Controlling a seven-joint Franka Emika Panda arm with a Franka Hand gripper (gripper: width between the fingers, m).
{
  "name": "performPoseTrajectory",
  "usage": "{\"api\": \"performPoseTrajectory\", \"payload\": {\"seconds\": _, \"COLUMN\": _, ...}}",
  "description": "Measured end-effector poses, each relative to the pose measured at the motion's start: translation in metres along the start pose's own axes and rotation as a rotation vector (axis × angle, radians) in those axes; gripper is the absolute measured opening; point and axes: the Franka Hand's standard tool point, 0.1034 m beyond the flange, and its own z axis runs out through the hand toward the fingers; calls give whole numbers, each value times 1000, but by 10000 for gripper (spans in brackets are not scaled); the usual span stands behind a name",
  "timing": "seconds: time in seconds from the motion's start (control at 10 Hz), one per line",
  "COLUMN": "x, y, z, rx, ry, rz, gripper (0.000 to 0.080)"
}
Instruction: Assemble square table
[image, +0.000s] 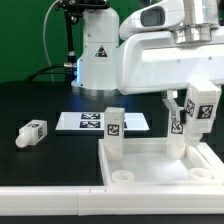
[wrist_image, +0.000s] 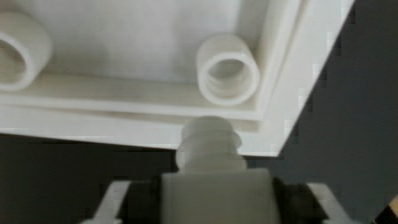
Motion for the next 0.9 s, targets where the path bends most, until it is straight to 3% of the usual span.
{"api": "performPoseTrajectory", "payload": {"seconds": 0.4, "x": -1, "y": 1, "z": 1, "rx": -1, "ry": -2, "rz": 2, "gripper": 285}}
{"api": "performPoseTrajectory", "payload": {"seconds": 0.9, "x": -5, "y": -3, "z": 35, "rx": -7, "ry": -13, "rz": 13, "gripper": 285}}
